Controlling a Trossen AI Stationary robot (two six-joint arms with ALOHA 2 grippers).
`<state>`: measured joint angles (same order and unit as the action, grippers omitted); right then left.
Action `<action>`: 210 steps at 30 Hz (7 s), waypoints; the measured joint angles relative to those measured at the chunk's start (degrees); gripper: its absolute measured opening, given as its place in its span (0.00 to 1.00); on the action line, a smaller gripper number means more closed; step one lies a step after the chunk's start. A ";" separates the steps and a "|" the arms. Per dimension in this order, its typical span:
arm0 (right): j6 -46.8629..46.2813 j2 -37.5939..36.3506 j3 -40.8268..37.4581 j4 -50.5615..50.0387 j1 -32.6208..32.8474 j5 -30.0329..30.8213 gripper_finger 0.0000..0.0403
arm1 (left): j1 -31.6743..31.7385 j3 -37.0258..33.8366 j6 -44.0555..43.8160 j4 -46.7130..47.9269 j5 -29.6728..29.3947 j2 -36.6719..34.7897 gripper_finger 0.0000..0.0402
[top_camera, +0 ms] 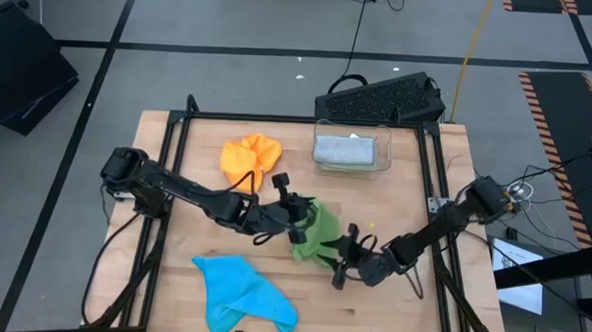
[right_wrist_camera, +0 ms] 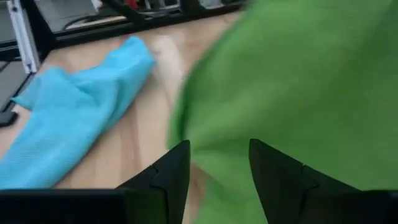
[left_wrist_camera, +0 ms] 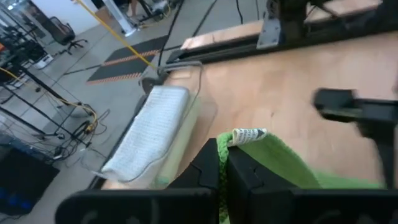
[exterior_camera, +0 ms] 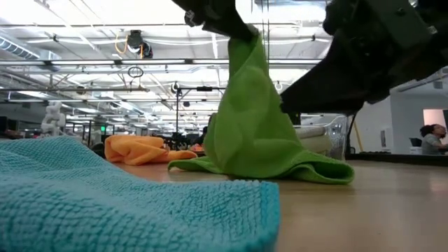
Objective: Fold microfiber towels
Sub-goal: Fold the green microfiber towel
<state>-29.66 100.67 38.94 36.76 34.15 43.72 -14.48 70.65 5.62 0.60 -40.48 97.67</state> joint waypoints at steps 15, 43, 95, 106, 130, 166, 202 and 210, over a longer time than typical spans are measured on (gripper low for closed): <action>8.43 17.97 16.29 1.64 -0.36 4.51 0.39 | 1.01 0.04 0.57 -0.43 1.00 -0.31 0.05; 6.68 16.41 16.98 -9.62 -2.10 1.74 0.02 | 1.01 0.04 -0.17 0.60 1.51 -0.31 0.01; 6.66 -16.17 14.32 -45.90 2.24 -2.57 0.01 | -2.23 0.02 -1.94 -4.42 1.48 -0.29 0.03; 13.05 -44.64 14.29 -74.02 1.74 10.50 0.00 | -3.65 0.00 -7.22 -6.73 2.97 -6.80 0.01; 31.62 -43.49 25.81 -64.22 12.08 11.63 0.00 | -12.57 0.04 -8.31 -15.82 14.54 -12.99 0.02; 18.72 -37.69 19.42 -66.55 -6.98 5.58 0.00 | 3.69 -1.37 -28.50 42.87 -3.70 -13.40 0.03; 37.66 -31.15 36.97 -42.38 24.76 21.17 0.01 | -24.80 4.38 -1.27 8.03 -12.55 -16.07 0.01; 31.87 -31.78 31.43 -52.12 13.77 28.24 0.01 | -10.15 1.94 -22.74 33.92 -20.23 -15.98 0.01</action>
<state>2.21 68.89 70.37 -15.36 47.92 71.96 -24.63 72.59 -17.11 34.52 -60.71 81.69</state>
